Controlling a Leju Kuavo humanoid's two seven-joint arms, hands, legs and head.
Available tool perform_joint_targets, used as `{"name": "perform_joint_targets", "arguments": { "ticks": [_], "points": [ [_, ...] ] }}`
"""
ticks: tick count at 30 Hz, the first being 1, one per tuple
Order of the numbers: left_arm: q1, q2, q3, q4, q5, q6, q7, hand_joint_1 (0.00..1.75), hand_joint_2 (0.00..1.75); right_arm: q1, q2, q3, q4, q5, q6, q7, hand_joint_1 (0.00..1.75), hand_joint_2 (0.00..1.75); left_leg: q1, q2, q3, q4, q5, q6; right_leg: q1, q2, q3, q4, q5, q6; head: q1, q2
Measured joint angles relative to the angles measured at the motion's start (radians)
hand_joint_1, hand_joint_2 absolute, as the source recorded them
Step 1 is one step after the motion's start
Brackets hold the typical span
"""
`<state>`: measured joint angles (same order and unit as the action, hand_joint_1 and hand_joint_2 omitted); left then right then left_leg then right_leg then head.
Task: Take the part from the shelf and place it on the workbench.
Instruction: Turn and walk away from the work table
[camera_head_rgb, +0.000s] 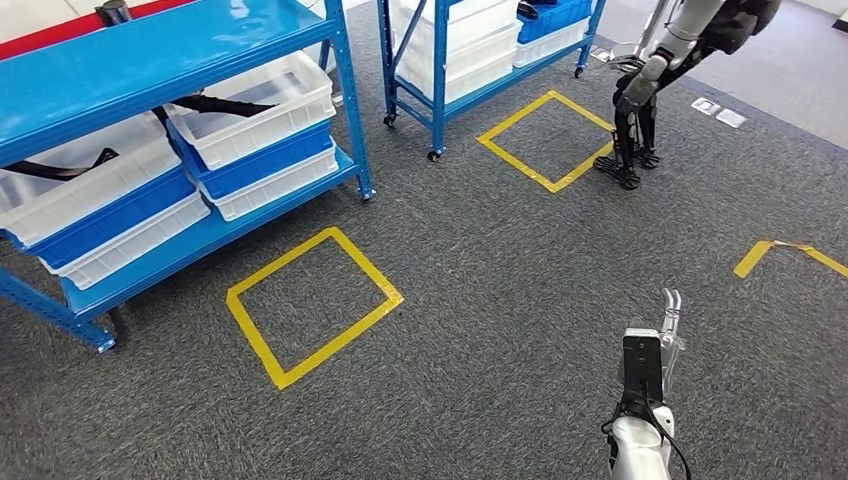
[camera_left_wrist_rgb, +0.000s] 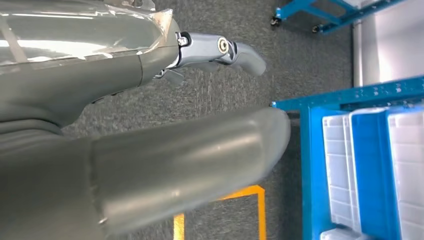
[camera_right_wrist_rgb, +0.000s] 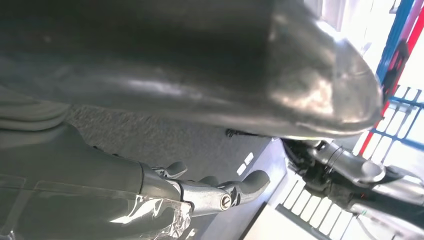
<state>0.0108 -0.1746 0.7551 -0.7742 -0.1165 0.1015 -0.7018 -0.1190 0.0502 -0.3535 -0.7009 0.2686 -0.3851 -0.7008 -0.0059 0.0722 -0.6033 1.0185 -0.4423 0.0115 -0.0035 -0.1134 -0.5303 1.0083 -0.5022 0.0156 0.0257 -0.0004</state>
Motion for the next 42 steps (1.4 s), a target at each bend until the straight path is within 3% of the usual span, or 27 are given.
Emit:
{"name": "perform_joint_targets", "arguments": {
  "ticks": [2, 3, 4, 6, 7, 9, 10, 11, 13, 14, 16, 18, 20, 24, 27, 31, 33, 37, 42],
  "points": [
    [-0.001, 0.002, 0.000, 0.002, 0.000, 0.000, 0.000, 0.00, 0.00, -0.001, 0.001, 0.000, 0.000, 0.000, -0.001, 0.000, 0.00, 0.00, -0.004, -0.022, -0.001, -0.005, 0.001, 0.010, 0.003, -0.020, 0.006, -0.004, -0.003, 0.010, 0.000, 0.000],
    [0.000, 0.003, 0.000, 0.003, -0.001, 0.000, 0.000, 0.00, 0.00, -0.001, 0.002, 0.000, 0.000, 0.000, -0.002, 0.000, 0.00, 0.00, -0.002, -0.034, 0.002, -0.011, 0.005, 0.016, 0.001, -0.012, 0.007, -0.002, -0.006, 0.015, 0.000, 0.000],
    [-0.001, 0.003, 0.000, 0.004, -0.001, 0.001, 0.000, 0.00, 0.00, -0.002, 0.002, 0.000, -0.001, 0.001, -0.002, 0.000, 0.00, 0.00, 0.002, -0.045, 0.006, -0.018, 0.009, 0.022, 0.000, 0.010, 0.003, 0.011, -0.015, 0.017, 0.000, 0.000],
    [-0.006, 0.002, 0.000, 0.007, 0.000, 0.002, 0.000, 0.00, 0.00, -0.002, -0.002, 0.000, 0.000, 0.002, -0.003, 0.000, 0.00, 0.00, 0.010, -0.070, 0.010, -0.027, 0.017, 0.031, -0.004, 0.077, -0.039, 0.105, -0.061, 0.014, 0.002, 0.000],
    [-0.009, 0.002, 0.000, 0.009, 0.000, 0.003, 0.000, 0.00, 0.00, -0.001, -0.005, 0.000, 0.002, 0.003, -0.003, 0.000, 0.00, 0.00, 0.012, -0.082, 0.009, -0.027, 0.019, 0.033, -0.005, 0.098, -0.074, 0.176, -0.090, 0.010, 0.002, 0.000],
    [-0.010, 0.002, 0.000, 0.013, 0.001, 0.003, 0.000, 0.00, 0.00, -0.001, -0.009, 0.000, 0.008, 0.003, -0.004, 0.000, 0.00, 0.00, 0.013, -0.106, 0.007, -0.026, 0.019, 0.033, -0.007, 0.108, -0.129, 0.280, -0.120, 0.014, 0.004, 0.000],
    [-0.010, 0.002, 0.001, 0.016, 0.002, 0.003, 0.000, 0.00, 0.00, -0.001, -0.010, 0.000, 0.009, -0.001, -0.003, 0.000, 0.00, 0.00, 0.013, -0.116, 0.008, -0.026, 0.019, 0.033, -0.009, 0.109, -0.133, 0.279, -0.110, 0.022, 0.004, 0.000],
    [-0.010, 0.002, 0.001, 0.018, 0.003, 0.003, 0.000, 0.00, 0.00, -0.001, -0.011, 0.000, 0.008, -0.007, -0.003, 0.000, 0.00, 0.00, 0.014, -0.126, 0.009, -0.024, 0.019, 0.031, -0.011, 0.109, -0.117, 0.233, -0.083, 0.034, 0.003, 0.000],
    [-0.010, 0.002, 0.001, 0.021, 0.003, 0.003, 0.000, 0.00, 0.00, -0.001, -0.014, 0.000, 0.005, -0.022, -0.001, 0.000, 0.00, 0.00, 0.016, -0.140, 0.011, -0.019, 0.016, 0.026, -0.018, 0.113, -0.061, 0.101, -0.020, 0.054, 0.004, 0.000],
    [-0.010, 0.003, 0.001, 0.022, 0.003, 0.004, 0.000, 0.00, 0.00, -0.002, -0.015, 0.000, 0.004, -0.029, -0.001, 0.000, 0.00, 0.00, 0.015, -0.145, 0.010, -0.015, 0.013, 0.021, -0.019, 0.118, -0.039, 0.050, 0.000, 0.059, 0.004, 0.000],
    [-0.011, 0.005, 0.001, 0.024, 0.003, 0.008, 0.000, 0.00, 0.00, -0.001, -0.014, 0.000, 0.001, -0.041, 0.000, 0.000, 0.00, 0.00, 0.011, -0.150, 0.005, -0.008, 0.008, 0.013, -0.022, 0.125, -0.024, 0.010, 0.015, 0.049, 0.003, 0.000],
    [-0.012, 0.006, 0.000, 0.026, 0.003, 0.013, 0.000, 0.00, 0.00, 0.001, -0.011, 0.000, -0.003, -0.050, 0.000, 0.000, 0.00, 0.00, 0.009, -0.150, 0.000, -0.006, 0.009, 0.020, -0.022, 0.126, -0.024, 0.006, 0.019, 0.035, 0.002, 0.000],
    [-0.014, 0.007, 0.000, 0.030, 0.004, 0.018, 0.000, 0.00, 0.00, 0.000, -0.010, 0.001, -0.005, -0.055, -0.001, 0.000, 0.00, 0.00, 0.009, -0.147, 0.001, -0.008, 0.012, 0.032, -0.020, 0.128, -0.025, 0.005, 0.022, 0.031, 0.002, 0.000],
    [-0.025, 0.007, 0.000, 0.040, 0.011, 0.029, 0.000, 0.00, 0.00, -0.003, -0.012, 0.004, -0.005, -0.057, -0.001, 0.000, 0.00, 0.00, 0.010, -0.144, 0.005, -0.015, 0.014, 0.036, -0.016, 0.129, -0.025, 0.005, 0.022, 0.029, 0.002, 0.000],
    [-0.028, 0.008, 0.000, 0.047, 0.012, 0.032, 0.000, 0.00, 0.00, -0.006, -0.012, 0.006, -0.005, -0.057, -0.001, 0.000, 0.00, 0.00, 0.011, -0.144, 0.006, -0.018, 0.015, 0.031, -0.013, 0.129, -0.026, 0.006, 0.021, 0.025, 0.002, 0.000],
    [-0.029, 0.009, 0.000, 0.055, 0.012, 0.032, 0.000, 0.00, 0.00, -0.009, -0.014, 0.007, -0.005, -0.057, -0.001, 0.000, 0.00, 0.00, 0.015, -0.143, 0.006, -0.019, 0.014, 0.004, -0.009, 0.128, -0.026, 0.006, 0.020, 0.020, 0.002, 0.000],
    [-0.030, 0.009, 0.000, 0.058, 0.012, 0.032, 0.000, 0.00, 0.00, -0.011, -0.015, 0.007, -0.005, -0.057, -0.001, 0.000, 0.00, 0.00, 0.016, -0.143, 0.006, -0.019, 0.013, -0.004, -0.009, 0.128, -0.026, 0.006, 0.020, 0.019, 0.002, 0.000],
    [-0.030, 0.010, 0.000, 0.063, 0.012, 0.032, 0.000, 0.00, 0.00, -0.013, -0.015, 0.007, -0.005, -0.057, -0.001, 0.000, 0.00, 0.00, 0.013, -0.142, 0.004, -0.018, 0.013, -0.005, -0.010, 0.128, -0.026, 0.006, 0.020, 0.019, 0.002, 0.000],
    [-0.032, 0.011, 0.000, 0.066, 0.012, 0.033, 0.000, 0.00, 0.00, -0.013, -0.016, 0.007, -0.005, -0.057, -0.003, 0.000, 0.00, 0.00, 0.006, -0.141, 0.000, -0.009, 0.007, 0.004, -0.019, 0.129, -0.026, 0.004, 0.020, 0.021, 0.002, 0.000]
  ]
}}
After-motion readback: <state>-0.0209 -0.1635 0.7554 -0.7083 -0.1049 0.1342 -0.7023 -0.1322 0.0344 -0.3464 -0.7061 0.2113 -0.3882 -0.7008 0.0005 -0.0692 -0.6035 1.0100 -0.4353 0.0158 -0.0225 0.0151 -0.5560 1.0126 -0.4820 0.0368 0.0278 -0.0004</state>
